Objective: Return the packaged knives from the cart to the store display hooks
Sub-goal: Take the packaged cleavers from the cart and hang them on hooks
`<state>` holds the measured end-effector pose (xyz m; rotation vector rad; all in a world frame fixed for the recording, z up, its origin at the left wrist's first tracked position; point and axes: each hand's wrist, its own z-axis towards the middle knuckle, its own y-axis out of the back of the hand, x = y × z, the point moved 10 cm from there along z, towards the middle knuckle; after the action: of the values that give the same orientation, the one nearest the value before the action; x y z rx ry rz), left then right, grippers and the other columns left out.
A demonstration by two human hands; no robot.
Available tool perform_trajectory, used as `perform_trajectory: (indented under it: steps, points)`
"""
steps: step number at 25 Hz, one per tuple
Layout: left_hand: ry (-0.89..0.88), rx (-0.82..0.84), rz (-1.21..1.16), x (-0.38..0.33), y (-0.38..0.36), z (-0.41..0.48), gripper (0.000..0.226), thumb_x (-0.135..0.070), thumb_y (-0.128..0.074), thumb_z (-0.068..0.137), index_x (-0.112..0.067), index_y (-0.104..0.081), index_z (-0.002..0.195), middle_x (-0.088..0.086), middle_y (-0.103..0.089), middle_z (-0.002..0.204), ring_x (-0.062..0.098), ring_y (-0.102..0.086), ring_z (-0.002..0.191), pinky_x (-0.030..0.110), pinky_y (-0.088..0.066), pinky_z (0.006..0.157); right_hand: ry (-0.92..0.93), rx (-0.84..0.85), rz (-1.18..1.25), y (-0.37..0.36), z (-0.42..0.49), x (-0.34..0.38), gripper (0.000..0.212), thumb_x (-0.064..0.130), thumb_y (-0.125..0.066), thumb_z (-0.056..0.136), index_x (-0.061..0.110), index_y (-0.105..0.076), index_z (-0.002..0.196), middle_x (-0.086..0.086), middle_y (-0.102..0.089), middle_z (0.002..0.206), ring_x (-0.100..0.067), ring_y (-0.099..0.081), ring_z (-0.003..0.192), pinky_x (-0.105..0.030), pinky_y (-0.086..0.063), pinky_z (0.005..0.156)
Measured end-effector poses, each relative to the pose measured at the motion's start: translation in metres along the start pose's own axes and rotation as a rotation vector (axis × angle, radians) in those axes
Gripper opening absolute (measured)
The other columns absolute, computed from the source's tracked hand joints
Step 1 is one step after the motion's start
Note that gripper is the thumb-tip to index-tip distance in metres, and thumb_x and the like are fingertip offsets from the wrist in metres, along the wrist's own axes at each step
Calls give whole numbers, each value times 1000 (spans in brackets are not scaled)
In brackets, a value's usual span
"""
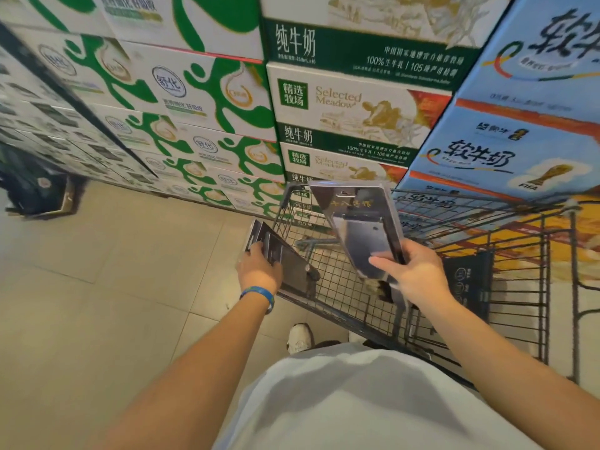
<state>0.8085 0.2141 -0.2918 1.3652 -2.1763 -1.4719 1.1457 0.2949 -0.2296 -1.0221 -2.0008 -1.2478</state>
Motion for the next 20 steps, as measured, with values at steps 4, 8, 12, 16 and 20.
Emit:
perform_trajectory:
  steps: [4,8,12,16,20]
  points:
    - [-186,273,345,-26,-50,-19,32,-31,-59,95,-10,-61,118,9,-70,107,30,-66,103,36,-54,84,-64,-3,23,2,-5,-15,17,37,-87,78,39,-72,83,28,-70,78,-1,-62,87,-26,-48,69]
    - [-262,188,343,-60,-43,-34,27,-33,-50,98,-13,-69,96,8,-71,91,29,-68,91,34,-53,73,-78,-52,56,25,-12,-21,22,38,-88,77,43,-66,77,42,-64,71,4,-59,80,-18,-40,62]
    - [-425,-45,-338,-112,67,-35,22,-36,-71,87,-17,-74,76,-12,-66,63,4,-60,63,17,-42,60,-37,-59,242,52,-5,6,24,41,-90,67,42,-72,82,35,-72,82,1,-69,82,-12,-49,60]
    - [-545,-92,-916,-149,189,-49,36,-50,-78,76,-16,-67,67,-10,-65,60,5,-56,53,18,-45,54,111,32,463,59,-3,76,35,43,-84,66,31,-77,98,14,-79,103,-5,-73,96,-23,-58,76]
    - [-465,-20,-1324,-169,248,-40,74,-70,-83,52,-9,-68,90,15,-66,86,26,-61,77,44,-54,74,270,200,421,24,-17,151,37,39,-85,76,29,-74,110,6,-78,112,-15,-73,105,-35,-58,89]
